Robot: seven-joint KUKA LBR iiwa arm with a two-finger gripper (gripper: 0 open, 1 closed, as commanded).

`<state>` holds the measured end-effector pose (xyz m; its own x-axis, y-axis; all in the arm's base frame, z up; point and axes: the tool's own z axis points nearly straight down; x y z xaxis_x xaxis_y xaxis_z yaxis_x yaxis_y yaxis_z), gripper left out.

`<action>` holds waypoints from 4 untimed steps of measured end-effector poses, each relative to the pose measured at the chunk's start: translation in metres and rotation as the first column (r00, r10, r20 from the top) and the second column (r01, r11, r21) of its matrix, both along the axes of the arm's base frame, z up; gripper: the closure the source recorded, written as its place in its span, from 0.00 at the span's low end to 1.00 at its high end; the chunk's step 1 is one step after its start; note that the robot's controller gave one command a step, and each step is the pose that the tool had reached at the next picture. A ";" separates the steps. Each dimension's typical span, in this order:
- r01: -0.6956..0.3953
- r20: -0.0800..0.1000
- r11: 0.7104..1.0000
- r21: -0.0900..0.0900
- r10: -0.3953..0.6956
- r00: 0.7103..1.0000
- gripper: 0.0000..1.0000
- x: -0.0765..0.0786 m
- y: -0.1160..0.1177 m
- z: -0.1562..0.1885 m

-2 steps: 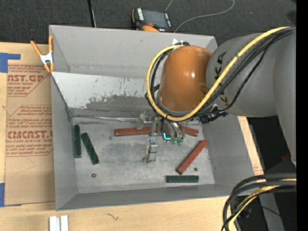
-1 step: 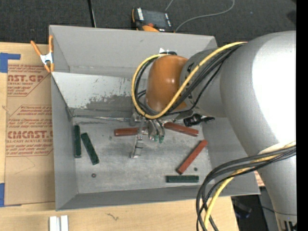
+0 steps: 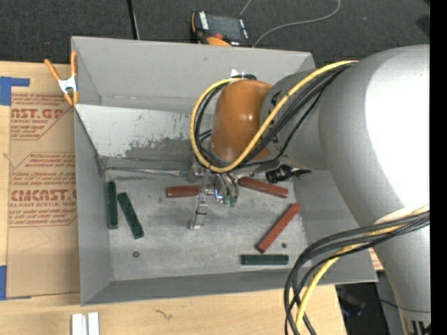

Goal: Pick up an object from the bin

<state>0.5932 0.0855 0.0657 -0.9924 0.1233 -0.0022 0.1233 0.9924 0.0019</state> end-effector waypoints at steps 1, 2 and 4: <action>0.000 0.000 1.000 0.000 0.000 1.000 0.00 0.001 0.001 0.000; 0.000 0.000 1.000 0.000 0.000 1.000 0.00 0.001 0.001 0.000; 0.001 0.000 1.000 0.001 -0.001 1.000 1.00 0.002 0.002 0.001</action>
Offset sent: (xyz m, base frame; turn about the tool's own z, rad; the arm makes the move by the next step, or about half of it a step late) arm 0.0000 0.0000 0.0000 0.0000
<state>0.5949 0.0873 0.0665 -0.9923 0.1239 -0.0025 0.1239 0.9923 0.0025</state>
